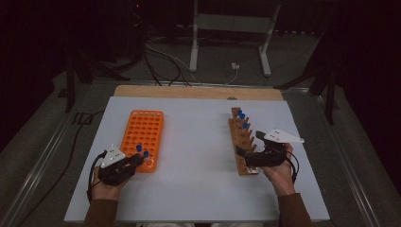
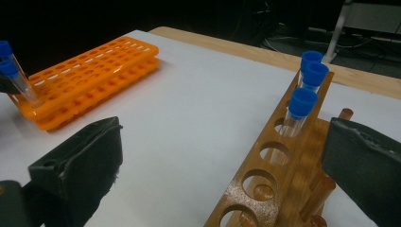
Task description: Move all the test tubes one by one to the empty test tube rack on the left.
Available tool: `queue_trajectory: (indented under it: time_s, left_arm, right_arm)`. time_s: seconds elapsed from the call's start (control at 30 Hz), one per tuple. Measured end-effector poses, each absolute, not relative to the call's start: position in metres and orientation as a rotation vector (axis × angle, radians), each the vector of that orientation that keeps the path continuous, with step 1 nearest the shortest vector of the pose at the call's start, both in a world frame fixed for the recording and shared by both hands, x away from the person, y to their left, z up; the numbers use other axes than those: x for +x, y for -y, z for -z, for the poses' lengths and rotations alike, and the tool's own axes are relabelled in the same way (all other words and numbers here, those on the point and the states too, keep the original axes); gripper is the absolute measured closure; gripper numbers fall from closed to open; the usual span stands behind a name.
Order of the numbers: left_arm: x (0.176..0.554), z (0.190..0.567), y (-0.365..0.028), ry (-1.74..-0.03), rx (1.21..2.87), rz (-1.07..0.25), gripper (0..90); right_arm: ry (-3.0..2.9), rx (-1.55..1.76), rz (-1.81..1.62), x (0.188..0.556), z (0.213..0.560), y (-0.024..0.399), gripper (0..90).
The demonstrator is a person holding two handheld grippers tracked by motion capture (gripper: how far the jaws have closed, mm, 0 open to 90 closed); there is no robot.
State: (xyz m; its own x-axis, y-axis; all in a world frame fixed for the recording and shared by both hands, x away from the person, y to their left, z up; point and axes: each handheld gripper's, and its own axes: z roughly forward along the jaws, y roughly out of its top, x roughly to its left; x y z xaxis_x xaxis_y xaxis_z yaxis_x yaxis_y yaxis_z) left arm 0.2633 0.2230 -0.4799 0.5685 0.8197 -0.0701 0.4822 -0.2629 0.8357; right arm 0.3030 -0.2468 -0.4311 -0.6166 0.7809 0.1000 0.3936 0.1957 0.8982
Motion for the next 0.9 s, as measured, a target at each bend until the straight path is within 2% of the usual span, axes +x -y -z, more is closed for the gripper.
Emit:
queue_trajectory:
  time_s: [0.9]
  left_arm:
    - [0.2631, 0.4861, -0.2176, -1.054, 2.014, -0.487, 77.7]
  right_arm:
    - [-2.124, 1.085, -1.387, 0.3032, 0.4351, 0.2421, 0.0]
